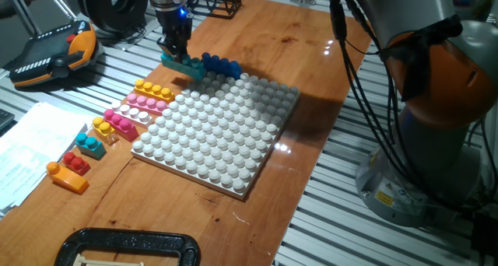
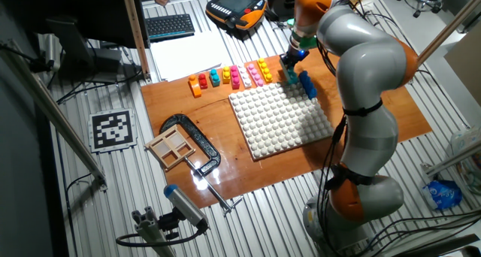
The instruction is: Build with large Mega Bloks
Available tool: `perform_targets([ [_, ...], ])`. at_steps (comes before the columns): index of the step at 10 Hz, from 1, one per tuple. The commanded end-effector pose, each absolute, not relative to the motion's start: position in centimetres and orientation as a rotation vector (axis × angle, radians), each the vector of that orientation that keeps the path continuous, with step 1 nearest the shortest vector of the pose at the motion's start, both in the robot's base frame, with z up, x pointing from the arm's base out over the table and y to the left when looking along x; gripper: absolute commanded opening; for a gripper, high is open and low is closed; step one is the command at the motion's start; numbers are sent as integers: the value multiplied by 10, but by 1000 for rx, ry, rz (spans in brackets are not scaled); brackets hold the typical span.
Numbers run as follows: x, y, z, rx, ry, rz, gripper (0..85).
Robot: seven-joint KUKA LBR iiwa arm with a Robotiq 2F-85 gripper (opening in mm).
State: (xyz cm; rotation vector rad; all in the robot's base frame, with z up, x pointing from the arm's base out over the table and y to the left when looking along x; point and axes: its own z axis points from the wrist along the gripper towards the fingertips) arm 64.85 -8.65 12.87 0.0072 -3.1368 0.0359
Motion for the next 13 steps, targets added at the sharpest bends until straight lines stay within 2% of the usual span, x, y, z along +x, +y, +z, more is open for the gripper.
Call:
perform_targets([
  [1, 647, -87, 129, 10, -3134, 34, 0],
  [4, 612, -88, 139, -17, -3119, 55, 0],
  [10, 574, -94, 123, -16, -3154, 39, 0],
  [13, 566, -95, 114, -16, -3165, 29, 0],
])
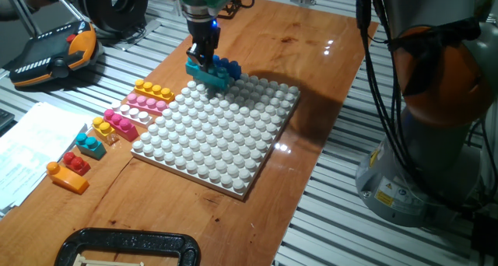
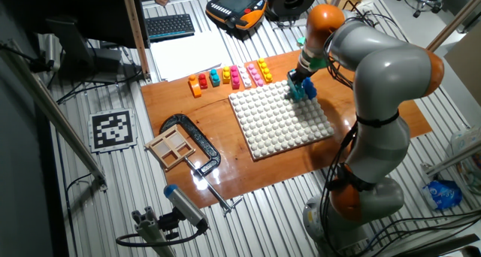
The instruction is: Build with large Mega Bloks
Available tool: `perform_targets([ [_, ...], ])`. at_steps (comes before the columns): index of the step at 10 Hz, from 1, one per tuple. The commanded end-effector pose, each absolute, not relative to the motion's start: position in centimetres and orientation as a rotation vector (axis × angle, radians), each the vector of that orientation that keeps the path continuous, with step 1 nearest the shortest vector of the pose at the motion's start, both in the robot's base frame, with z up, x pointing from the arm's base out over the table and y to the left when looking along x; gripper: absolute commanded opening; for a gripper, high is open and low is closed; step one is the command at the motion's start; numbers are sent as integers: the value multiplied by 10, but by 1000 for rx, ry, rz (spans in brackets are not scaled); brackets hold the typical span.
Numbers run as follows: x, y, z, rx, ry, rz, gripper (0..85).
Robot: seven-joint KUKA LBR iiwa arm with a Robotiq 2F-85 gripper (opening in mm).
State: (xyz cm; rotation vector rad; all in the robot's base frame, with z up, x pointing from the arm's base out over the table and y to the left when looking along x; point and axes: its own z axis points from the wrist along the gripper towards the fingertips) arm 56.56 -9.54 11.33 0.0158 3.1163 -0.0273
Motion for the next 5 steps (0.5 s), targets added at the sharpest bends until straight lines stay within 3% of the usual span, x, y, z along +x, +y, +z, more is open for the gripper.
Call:
perform_targets([
  [1, 565, -97, 111, 15, 3110, -26, 0],
  [5, 566, -99, 101, 16, 3101, -4, 0],
])
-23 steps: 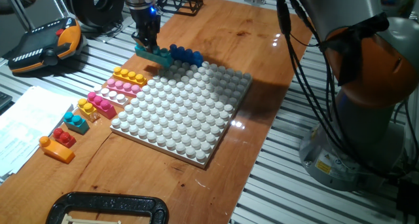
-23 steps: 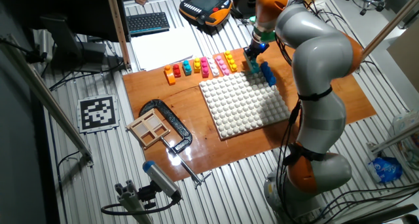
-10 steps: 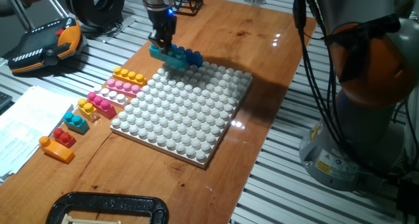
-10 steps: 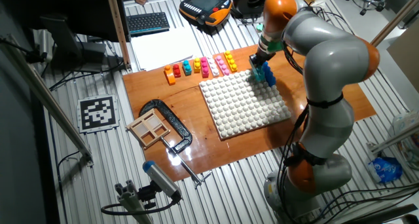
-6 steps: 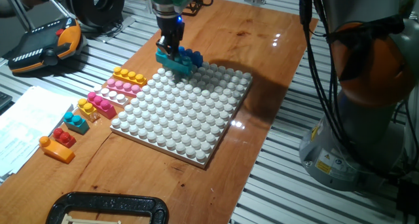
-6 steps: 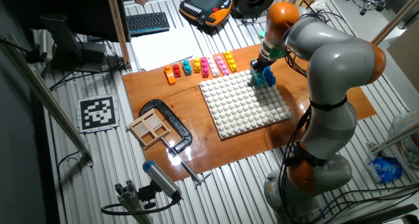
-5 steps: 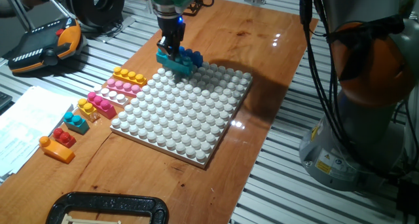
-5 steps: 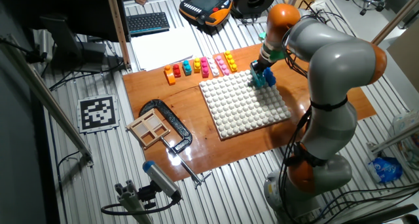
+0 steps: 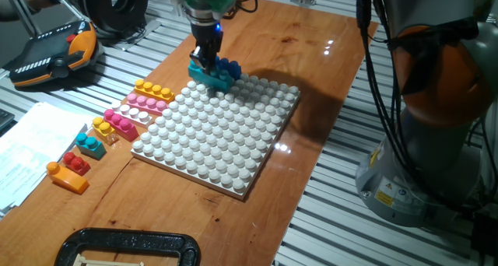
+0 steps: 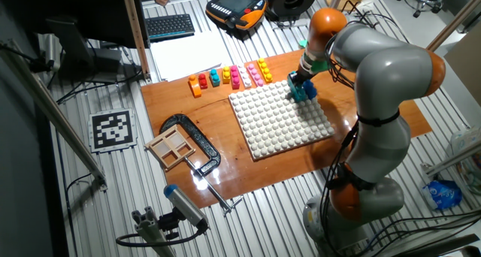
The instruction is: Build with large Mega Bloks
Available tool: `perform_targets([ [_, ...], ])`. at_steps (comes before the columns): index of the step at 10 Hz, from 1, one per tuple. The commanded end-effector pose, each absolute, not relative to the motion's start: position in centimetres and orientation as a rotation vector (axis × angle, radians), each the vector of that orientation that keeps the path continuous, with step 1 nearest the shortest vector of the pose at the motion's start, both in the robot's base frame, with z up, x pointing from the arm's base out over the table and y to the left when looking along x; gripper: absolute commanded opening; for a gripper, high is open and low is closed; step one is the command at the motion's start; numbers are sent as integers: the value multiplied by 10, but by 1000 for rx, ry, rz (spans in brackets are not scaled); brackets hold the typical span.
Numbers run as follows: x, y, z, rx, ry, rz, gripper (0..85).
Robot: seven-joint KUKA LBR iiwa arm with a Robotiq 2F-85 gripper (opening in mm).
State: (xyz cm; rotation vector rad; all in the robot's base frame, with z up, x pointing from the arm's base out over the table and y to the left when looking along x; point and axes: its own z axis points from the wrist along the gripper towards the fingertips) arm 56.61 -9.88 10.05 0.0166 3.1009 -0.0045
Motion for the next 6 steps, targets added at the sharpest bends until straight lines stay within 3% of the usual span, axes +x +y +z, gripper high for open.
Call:
perform_targets([
  [1, 567, -99, 98, 16, 3098, 1, 0],
  [6, 568, -98, 87, 23, 3080, 15, 0],
])
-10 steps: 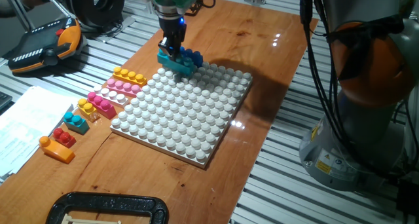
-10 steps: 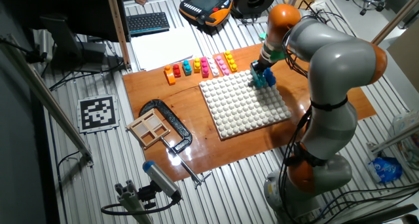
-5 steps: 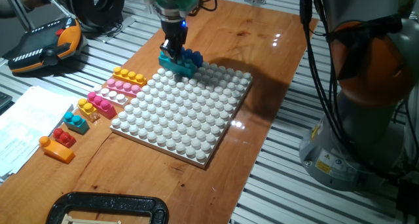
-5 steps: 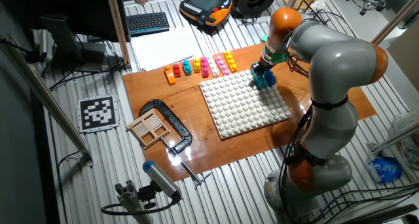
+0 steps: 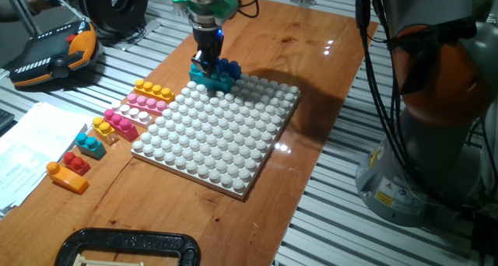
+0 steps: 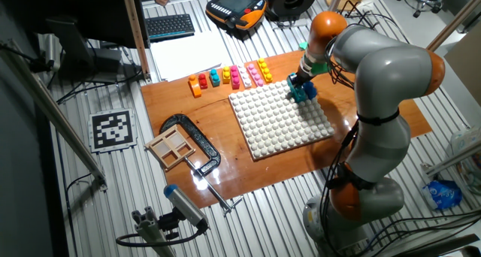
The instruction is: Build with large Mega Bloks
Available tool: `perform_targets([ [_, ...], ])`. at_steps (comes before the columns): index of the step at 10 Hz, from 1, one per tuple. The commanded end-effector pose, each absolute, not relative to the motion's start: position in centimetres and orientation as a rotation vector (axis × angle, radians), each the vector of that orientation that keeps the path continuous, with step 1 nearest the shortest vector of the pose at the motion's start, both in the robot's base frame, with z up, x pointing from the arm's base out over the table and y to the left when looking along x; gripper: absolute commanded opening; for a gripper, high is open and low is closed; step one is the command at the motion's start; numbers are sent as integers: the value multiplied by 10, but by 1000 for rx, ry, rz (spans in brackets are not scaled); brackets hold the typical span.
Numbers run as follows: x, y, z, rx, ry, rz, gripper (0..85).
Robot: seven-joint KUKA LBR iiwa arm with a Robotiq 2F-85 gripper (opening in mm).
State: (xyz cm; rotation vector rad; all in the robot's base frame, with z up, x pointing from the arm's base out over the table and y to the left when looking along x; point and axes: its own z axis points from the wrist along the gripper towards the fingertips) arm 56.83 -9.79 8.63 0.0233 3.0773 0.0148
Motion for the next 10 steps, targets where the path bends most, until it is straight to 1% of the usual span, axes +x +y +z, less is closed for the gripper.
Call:
perform_targets([
  [1, 568, -98, 85, 23, 3075, 15, 0],
  [6, 568, -96, 81, 26, 3064, 18, 0],
  [8, 568, -90, 86, 52, 3059, -35, 340],
  [9, 567, -86, 90, 58, 3056, -58, 340],
  [10, 566, -84, 93, 77, 3060, -55, 510],
])
